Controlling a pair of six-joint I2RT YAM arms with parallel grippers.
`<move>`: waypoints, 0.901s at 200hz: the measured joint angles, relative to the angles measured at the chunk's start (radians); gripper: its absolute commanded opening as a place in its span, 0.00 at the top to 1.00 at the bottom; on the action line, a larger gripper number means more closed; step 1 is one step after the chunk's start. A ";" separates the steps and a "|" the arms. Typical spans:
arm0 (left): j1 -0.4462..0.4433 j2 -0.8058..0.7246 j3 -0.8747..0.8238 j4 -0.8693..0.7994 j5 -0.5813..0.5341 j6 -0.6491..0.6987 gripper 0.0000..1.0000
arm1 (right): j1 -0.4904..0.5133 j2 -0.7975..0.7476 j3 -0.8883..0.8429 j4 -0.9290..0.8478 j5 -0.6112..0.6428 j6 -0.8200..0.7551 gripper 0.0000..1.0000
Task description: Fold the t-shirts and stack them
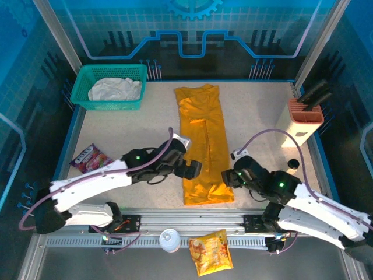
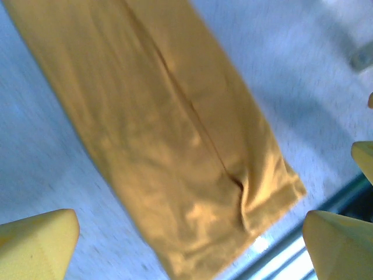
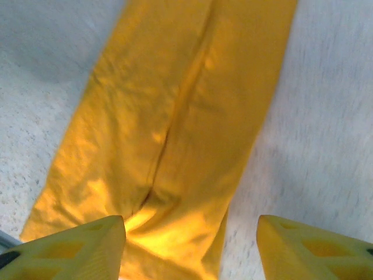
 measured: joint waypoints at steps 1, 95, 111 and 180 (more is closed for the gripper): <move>0.001 -0.007 -0.001 0.005 -0.008 0.012 0.01 | -0.003 -0.003 0.000 0.003 -0.004 -0.013 0.40; 0.024 -0.207 -0.234 0.177 0.080 1.076 0.24 | -0.018 0.279 0.095 -0.190 -0.225 -1.051 0.09; 0.003 -0.160 -0.204 0.057 0.101 1.167 0.26 | 0.019 0.313 0.040 -0.217 -0.233 -1.121 0.11; -0.113 -0.034 -0.248 -0.079 0.135 1.294 0.27 | 0.062 0.350 -0.061 -0.182 -0.242 -1.188 0.21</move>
